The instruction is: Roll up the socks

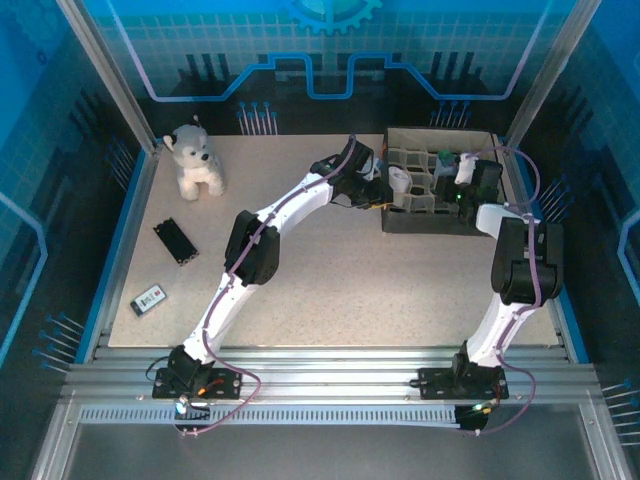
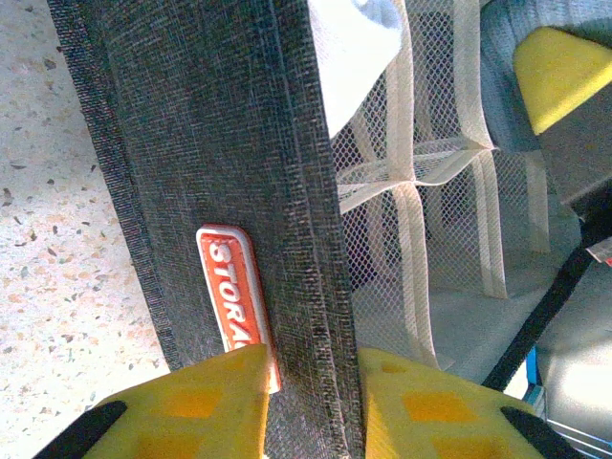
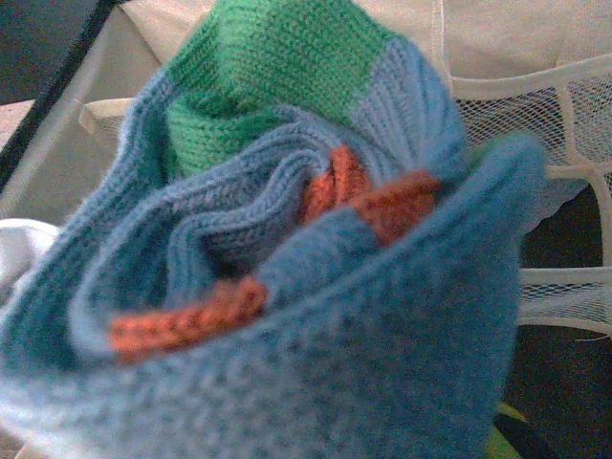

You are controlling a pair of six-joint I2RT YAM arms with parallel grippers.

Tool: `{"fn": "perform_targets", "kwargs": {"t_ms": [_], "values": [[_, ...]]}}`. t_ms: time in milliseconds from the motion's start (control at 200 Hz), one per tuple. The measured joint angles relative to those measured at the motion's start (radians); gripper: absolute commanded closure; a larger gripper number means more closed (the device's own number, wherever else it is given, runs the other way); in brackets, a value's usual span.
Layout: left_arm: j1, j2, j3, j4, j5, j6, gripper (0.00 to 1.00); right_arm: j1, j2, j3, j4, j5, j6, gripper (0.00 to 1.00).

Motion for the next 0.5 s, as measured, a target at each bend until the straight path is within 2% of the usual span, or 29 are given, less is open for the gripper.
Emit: {"fn": "perform_targets", "kwargs": {"t_ms": [260,500], "values": [[0.0,0.0,-0.008,0.012,0.008,0.0,0.72,0.037,0.05,0.031,0.009,-0.001,0.012,0.99],[0.001,0.0,-0.017,0.032,0.011,-0.008,0.72,0.056,0.055,0.062,0.003,0.014,0.011,0.95]]}}
